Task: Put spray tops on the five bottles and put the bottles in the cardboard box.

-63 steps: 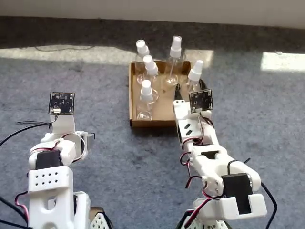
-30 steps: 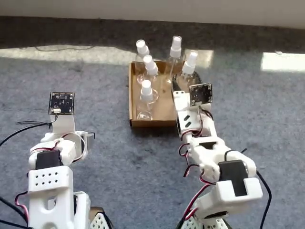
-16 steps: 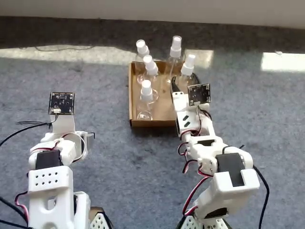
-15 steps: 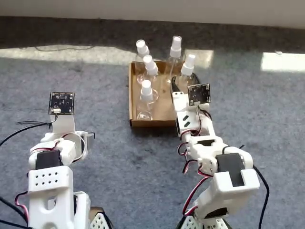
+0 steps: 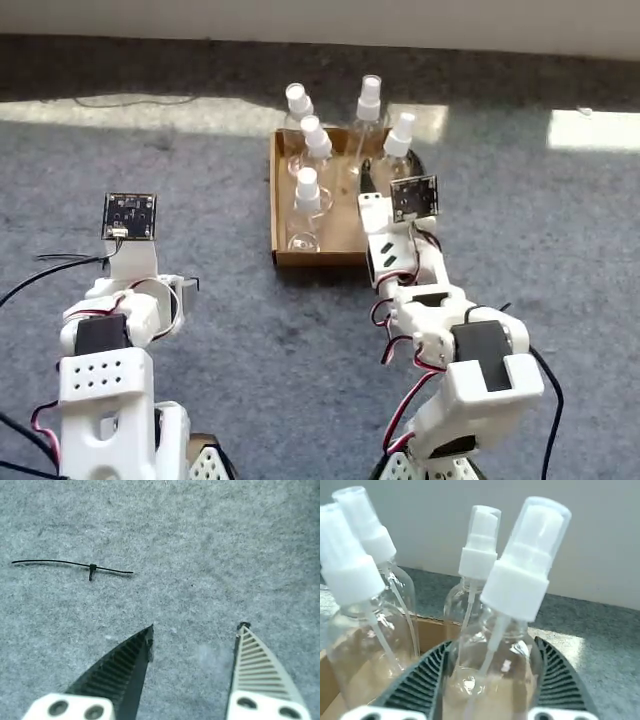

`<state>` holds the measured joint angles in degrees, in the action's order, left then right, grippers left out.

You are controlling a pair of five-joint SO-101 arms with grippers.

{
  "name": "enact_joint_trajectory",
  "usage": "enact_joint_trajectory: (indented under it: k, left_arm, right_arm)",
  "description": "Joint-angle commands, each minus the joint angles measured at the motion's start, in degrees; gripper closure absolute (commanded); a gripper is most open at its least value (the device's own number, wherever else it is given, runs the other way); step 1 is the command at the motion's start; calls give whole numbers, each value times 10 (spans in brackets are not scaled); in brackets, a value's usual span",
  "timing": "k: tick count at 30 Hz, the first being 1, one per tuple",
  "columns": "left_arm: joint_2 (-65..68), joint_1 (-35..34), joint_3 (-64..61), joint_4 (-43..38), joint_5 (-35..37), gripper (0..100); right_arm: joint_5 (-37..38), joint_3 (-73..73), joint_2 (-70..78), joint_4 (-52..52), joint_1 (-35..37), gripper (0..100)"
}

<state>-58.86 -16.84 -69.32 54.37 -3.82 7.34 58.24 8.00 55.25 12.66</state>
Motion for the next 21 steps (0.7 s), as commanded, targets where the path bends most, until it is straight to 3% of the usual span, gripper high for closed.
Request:
enact_joint_trajectory:
  k: [1, 21]
  left_arm:
    - [-8, -3, 5, -9, 2, 751]
    - [-8, -4, 5, -9, 2, 751]
  right_arm:
    - [-4, -27, -2, 10, 4, 824]
    - [-4, -31, -5, -40, 16, 774]
